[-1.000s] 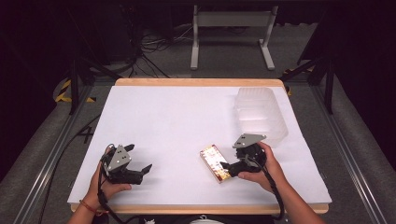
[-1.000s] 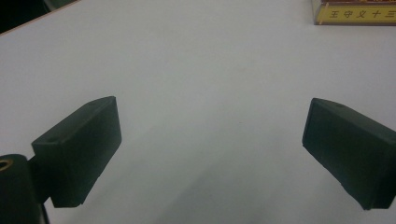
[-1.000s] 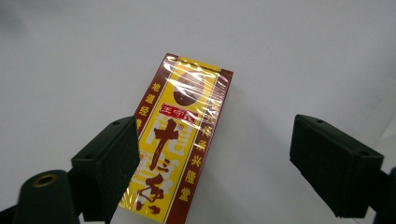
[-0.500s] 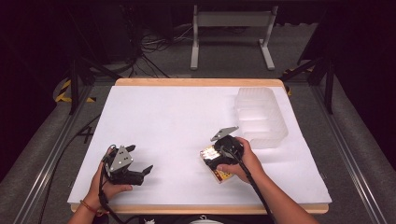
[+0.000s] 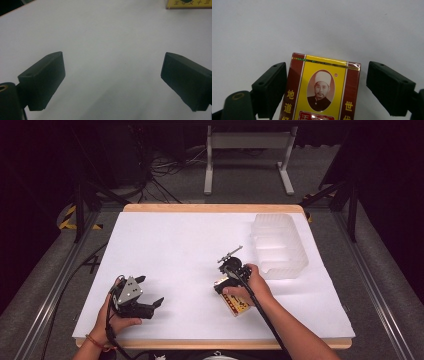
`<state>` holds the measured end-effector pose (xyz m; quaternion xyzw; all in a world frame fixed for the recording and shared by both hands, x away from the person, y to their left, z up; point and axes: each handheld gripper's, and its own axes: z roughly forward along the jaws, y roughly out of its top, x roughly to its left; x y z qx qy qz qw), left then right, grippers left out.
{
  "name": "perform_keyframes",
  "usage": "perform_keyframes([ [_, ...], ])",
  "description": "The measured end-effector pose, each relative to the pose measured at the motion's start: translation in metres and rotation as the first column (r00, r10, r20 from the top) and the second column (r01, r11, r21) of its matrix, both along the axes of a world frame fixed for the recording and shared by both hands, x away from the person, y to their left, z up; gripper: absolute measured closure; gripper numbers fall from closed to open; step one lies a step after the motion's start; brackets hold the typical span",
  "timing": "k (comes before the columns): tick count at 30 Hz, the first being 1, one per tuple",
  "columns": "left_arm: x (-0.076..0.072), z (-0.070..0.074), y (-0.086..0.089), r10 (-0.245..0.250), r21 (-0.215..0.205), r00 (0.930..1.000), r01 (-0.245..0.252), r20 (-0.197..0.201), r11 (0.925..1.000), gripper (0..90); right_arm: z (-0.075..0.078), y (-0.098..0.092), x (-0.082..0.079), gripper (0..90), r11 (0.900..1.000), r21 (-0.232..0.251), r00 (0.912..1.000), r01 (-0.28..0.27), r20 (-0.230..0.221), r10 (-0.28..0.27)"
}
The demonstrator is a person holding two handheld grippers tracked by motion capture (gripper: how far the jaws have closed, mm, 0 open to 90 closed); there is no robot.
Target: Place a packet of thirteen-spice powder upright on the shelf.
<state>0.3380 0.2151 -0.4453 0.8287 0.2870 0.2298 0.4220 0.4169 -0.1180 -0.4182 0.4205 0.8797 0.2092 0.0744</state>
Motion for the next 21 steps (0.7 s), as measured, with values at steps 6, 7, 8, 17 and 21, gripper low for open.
perform_keyframes([
  [6,-0.0003,0.0,0.0,-0.002,-0.002,1.0,0.002,-0.002,1.0,6.2,-0.0037,0.0009,0.0044,18.1,1.0,0.002,0.999,0.02,-0.039,-0.02],
  [7,-0.0002,-0.0001,0.0,-0.001,0.0,1.0,0.001,-0.003,1.0,6.2,-0.0037,0.0011,0.004,18.8,1.0,0.001,0.999,0.025,-0.036,-0.025],
  [8,-0.0001,-0.0001,0.0,-0.001,0.0,1.0,0.001,-0.004,1.0,6.2,-0.0036,0.0014,0.0034,19.6,0.999,0.001,0.9989,0.032,-0.035,-0.032],
  [17,0.0007,-0.0006,-0.0001,-0.006,0.001,1.0,0.006,-0.008,1.0,6.2,-0.002,0.0075,0.0003,28.6,0.999,-0.026,0.9996,0.025,-0.011,-0.025],
  [21,0.0007,-0.0006,0.0006,-0.003,-0.001,1.0,0.003,-0.009,1.0,6.2,0.0006,0.0085,-0.0021,31.5,1.0,-0.03,1.0,0.007,0.001,-0.007],
])
